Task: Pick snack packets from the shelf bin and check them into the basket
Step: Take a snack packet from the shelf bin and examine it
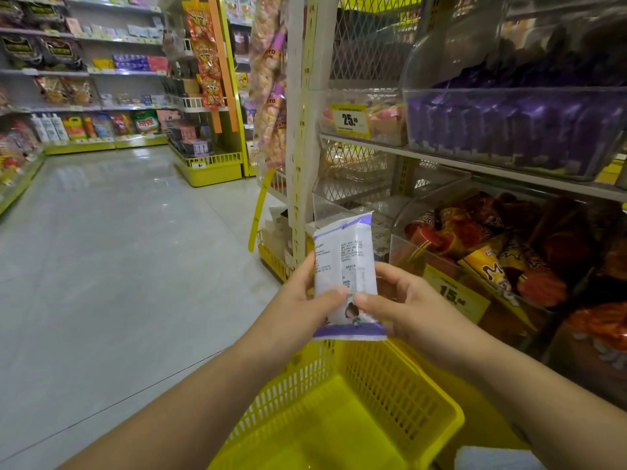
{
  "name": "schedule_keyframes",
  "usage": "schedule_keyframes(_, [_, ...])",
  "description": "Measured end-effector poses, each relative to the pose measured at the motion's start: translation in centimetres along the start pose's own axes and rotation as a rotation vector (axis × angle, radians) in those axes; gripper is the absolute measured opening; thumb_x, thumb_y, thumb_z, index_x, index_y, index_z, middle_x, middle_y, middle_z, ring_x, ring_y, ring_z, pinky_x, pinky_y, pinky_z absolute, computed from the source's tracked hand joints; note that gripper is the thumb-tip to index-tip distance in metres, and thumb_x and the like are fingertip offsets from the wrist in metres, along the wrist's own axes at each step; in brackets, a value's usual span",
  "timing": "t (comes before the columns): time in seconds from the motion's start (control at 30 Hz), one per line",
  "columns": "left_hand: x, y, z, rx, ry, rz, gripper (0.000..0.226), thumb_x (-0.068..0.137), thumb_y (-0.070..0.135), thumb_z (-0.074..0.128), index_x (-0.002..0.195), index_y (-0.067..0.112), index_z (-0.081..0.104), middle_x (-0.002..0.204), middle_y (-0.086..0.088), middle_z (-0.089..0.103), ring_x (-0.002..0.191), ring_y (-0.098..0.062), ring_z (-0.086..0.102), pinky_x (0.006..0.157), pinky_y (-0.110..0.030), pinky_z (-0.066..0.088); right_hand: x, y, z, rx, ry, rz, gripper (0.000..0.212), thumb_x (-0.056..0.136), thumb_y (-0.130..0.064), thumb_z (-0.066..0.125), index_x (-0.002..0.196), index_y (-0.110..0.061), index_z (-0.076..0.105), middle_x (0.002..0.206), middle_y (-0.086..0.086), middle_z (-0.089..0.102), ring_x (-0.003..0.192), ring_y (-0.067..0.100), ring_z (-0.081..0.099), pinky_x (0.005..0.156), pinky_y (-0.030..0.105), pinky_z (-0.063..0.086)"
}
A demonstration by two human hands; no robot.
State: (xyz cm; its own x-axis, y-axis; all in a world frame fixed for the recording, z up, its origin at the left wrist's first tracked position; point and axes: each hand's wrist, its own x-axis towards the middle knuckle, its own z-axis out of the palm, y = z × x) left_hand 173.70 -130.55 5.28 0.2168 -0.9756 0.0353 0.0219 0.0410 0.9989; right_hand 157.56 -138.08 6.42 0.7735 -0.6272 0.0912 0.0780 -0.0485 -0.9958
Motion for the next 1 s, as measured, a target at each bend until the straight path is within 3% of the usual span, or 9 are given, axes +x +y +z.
schedule_keyframes(0.1, [0.0,-0.1,0.0,0.131,-0.033,0.027,0.068,0.090,0.024,0.065,0.140,0.055,0.033,0.127,0.011,0.060,0.113,-0.014,0.064,0.088,-0.037,0.058,-0.2,0.0,0.3,-0.056,-0.002,-0.027,0.044,0.086,-0.019,0.062,0.129,-0.026,0.054,0.117,-0.001,0.070,0.107,0.018,0.067,0.086,0.040,0.057])
schedule_keyframes(0.23, [-0.2,-0.1,0.0,0.167,-0.105,0.045,0.082,0.082,0.009,0.065,0.143,0.049,0.028,0.108,0.023,0.067,0.102,-0.004,0.067,0.070,-0.020,0.056,-0.4,-0.4,0.7,-0.113,0.001,-0.060,0.037,0.094,-0.007,0.052,0.127,-0.023,0.054,0.114,-0.003,0.071,0.104,0.015,0.068,0.081,0.024,0.056])
schedule_keyframes(0.3, [-0.3,-0.2,0.1,0.174,-0.085,0.033,0.092,0.077,0.006,0.066,0.146,0.049,0.021,0.105,0.026,0.065,0.098,0.000,0.068,0.066,-0.016,0.055,-0.5,-0.4,1.0,-0.159,0.004,-0.070,0.041,0.095,-0.006,0.052,0.132,-0.022,0.051,0.115,-0.002,0.071,0.103,0.016,0.068,0.082,0.029,0.057])
schedule_keyframes(0.37, [-0.3,-0.3,0.0,0.182,-0.057,0.038,0.097,0.076,0.003,0.067,0.145,0.049,0.017,0.103,0.028,0.064,0.094,0.002,0.069,0.064,-0.014,0.054,-0.5,-0.4,1.3,-0.209,0.011,-0.081,0.046,0.094,-0.007,0.054,0.136,-0.025,0.048,0.115,-0.002,0.071,0.103,0.022,0.068,0.085,0.042,0.057])
schedule_keyframes(0.47, [-0.2,-0.3,0.0,0.197,0.015,0.032,0.092,0.074,0.007,0.068,0.146,0.045,0.026,0.118,0.014,0.063,0.102,-0.009,0.069,0.076,-0.029,0.060,-0.4,-0.4,1.5,-0.251,-0.003,-0.115,0.048,0.093,-0.010,0.056,0.134,-0.035,0.048,0.116,-0.006,0.070,0.103,0.029,0.066,0.082,0.042,0.057])
schedule_keyframes(0.57, [-0.2,-0.1,-0.3,0.177,0.095,0.004,0.082,0.071,0.016,0.064,0.145,0.039,0.037,0.122,0.000,0.063,0.106,-0.021,0.067,0.083,-0.045,0.059,-0.3,-0.3,1.5,-0.248,-0.014,-0.119,0.048,0.092,-0.011,0.057,0.133,-0.035,0.048,0.117,-0.007,0.069,0.105,0.019,0.066,0.084,0.034,0.057])
schedule_keyframes(0.7, [-0.2,0.4,-1.1,0.168,0.101,-0.008,0.052,0.092,0.005,0.053,0.140,0.024,0.048,0.109,-0.003,0.072,0.097,-0.020,0.071,0.080,-0.039,0.060,-0.3,0.2,1.4,-0.246,-0.031,-0.106,0.048,0.092,-0.010,0.058,0.132,-0.035,0.050,0.117,-0.006,0.069,0.106,0.012,0.066,0.085,0.029,0.055])
schedule_keyframes(1.0, [-0.5,1.5,-1.6,0.226,0.122,0.002,0.027,0.097,0.019,0.047,0.113,0.021,0.068,0.100,-0.003,0.075,0.090,-0.023,0.073,0.089,-0.045,0.057,-0.5,-0.3,1.4,-0.184,-0.100,-0.112,0.046,0.087,-0.017,0.058,0.129,-0.035,0.051,0.117,-0.010,0.069,0.102,0.012,0.068,0.076,0.020,0.054])
